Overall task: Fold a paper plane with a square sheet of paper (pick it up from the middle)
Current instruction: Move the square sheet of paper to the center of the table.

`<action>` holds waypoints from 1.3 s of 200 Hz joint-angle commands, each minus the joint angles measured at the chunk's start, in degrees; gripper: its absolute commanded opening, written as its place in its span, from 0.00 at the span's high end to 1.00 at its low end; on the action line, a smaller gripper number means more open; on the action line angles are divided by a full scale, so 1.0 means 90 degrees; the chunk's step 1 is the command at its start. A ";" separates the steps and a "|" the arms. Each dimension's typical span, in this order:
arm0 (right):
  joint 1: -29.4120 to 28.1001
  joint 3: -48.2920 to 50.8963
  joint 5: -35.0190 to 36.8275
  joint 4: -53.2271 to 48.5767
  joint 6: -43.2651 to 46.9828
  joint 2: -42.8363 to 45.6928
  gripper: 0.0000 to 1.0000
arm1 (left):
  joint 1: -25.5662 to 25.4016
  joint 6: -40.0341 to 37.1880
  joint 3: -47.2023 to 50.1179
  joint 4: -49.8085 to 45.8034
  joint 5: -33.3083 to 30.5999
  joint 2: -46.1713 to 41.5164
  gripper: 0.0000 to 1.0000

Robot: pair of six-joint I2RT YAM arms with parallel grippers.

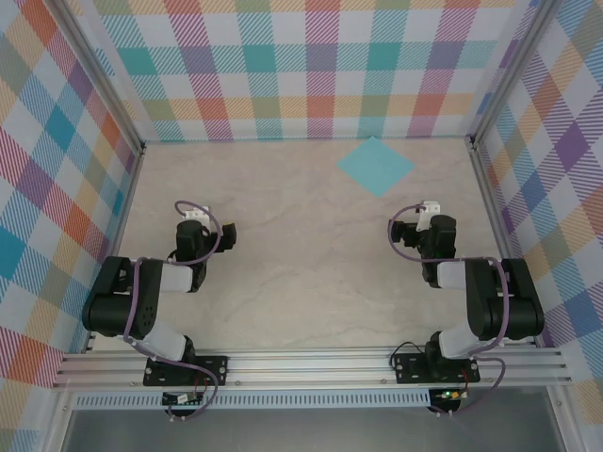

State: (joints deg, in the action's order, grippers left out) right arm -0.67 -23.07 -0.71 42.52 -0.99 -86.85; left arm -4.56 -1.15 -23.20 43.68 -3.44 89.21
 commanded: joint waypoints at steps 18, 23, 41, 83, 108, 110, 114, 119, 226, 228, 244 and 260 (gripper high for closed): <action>0.0055 -0.0151 -0.0116 0.0256 0.0063 -0.0057 0.00 | 0.0136 -0.0086 -0.0137 0.0225 0.0091 0.0059 0.00; 0.0056 -0.0149 -0.0116 0.0256 0.0062 -0.0057 0.00 | 0.0138 -0.0085 -0.0137 0.0225 0.0091 0.0061 0.00; 0.0054 -0.0151 -0.0116 0.0256 0.0062 -0.0056 0.00 | 0.0144 -0.0075 -0.0142 0.0228 0.0099 0.0059 0.00; 0.0064 -0.0161 -0.0136 0.0246 0.0051 -0.0057 0.00 | 0.0142 -0.0087 -0.0137 0.0225 0.0098 0.0064 0.00; 0.0064 -0.0156 -0.0136 0.0245 0.0047 -0.0057 0.00 | 0.0143 -0.0083 -0.0132 0.0225 0.0096 0.0062 0.00; 0.0064 -0.0160 -0.0136 0.0246 0.0051 -0.0057 0.00 | 0.0137 -0.0086 -0.0141 0.0225 0.0096 0.0060 0.00; 0.0058 -0.0161 -0.0135 0.0246 0.0052 -0.0057 0.00 | 0.0145 -0.0082 -0.0141 0.0225 0.0092 0.0059 0.00; 0.0064 -0.0156 -0.0138 0.0246 0.0052 -0.0056 0.00 | 0.0138 -0.0086 -0.0137 0.0225 0.0097 0.0059 0.00; 0.0006 -0.1108 -0.0092 -0.2882 -0.0297 0.1196 0.01 | 0.0155 0.0370 -0.0112 -0.1030 -0.0445 -0.1380 0.00; 0.0006 -0.1177 -0.0113 -0.3038 -0.0331 0.1223 0.01 | 0.0147 0.0364 -0.0145 -0.1126 -0.0418 -0.1422 0.00; 0.0006 -0.1719 -0.0423 -0.4129 -0.0664 0.1396 0.00 | 0.0149 0.0527 -0.0264 -0.1606 -0.0190 -0.1846 0.00; 0.0006 -0.2445 -0.0588 -0.5227 -0.1162 0.1224 0.00 | 0.0148 0.0933 -0.0289 -0.1819 -0.0218 -0.2223 0.00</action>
State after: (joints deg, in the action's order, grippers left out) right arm -0.43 -36.67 -3.33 16.49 -4.16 -75.75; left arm -4.34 2.09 -24.05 34.30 -5.43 73.69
